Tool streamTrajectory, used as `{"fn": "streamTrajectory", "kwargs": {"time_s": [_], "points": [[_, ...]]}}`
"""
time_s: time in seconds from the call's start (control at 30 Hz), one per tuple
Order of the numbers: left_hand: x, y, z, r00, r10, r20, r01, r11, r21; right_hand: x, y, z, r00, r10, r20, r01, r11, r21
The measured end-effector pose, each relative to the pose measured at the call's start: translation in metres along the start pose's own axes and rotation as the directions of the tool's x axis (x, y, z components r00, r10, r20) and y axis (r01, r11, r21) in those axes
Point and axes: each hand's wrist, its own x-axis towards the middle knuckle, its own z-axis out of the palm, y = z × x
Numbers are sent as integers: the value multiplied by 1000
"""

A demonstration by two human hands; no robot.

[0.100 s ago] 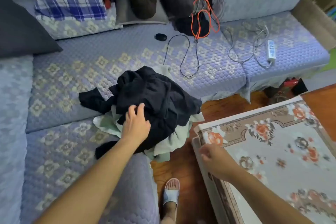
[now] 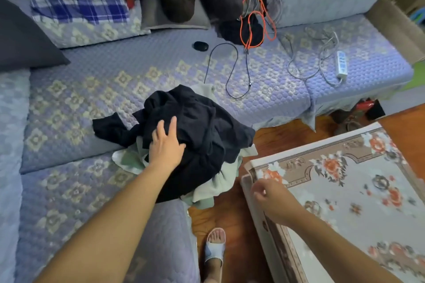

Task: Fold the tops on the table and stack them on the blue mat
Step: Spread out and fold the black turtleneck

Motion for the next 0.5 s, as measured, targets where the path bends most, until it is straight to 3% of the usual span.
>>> {"fn": "streamTrajectory", "kwargs": {"time_s": [0.1, 0.2, 0.33, 0.43, 0.5], "points": [[31, -9, -5, 996, 40, 85, -39, 999, -9, 16, -16, -3, 999, 2, -33, -1, 1000, 29], [19, 0, -24, 991, 108, -75, -121, 972, -199, 23, -26, 2, 1000, 16, -20, -14, 997, 80], [-49, 24, -74, 968, 236, -82, -250, 921, -298, 15, -39, -1, 996, -37, -82, 55, 973, 223], [-113, 50, -102, 908, 407, -102, -419, 869, -264, 8, -54, -1, 955, -208, -211, 257, 936, 241], [-144, 69, -109, 863, 503, -44, -485, 801, -351, 0, -64, 3, 901, -337, -274, 412, 862, 295]]}}
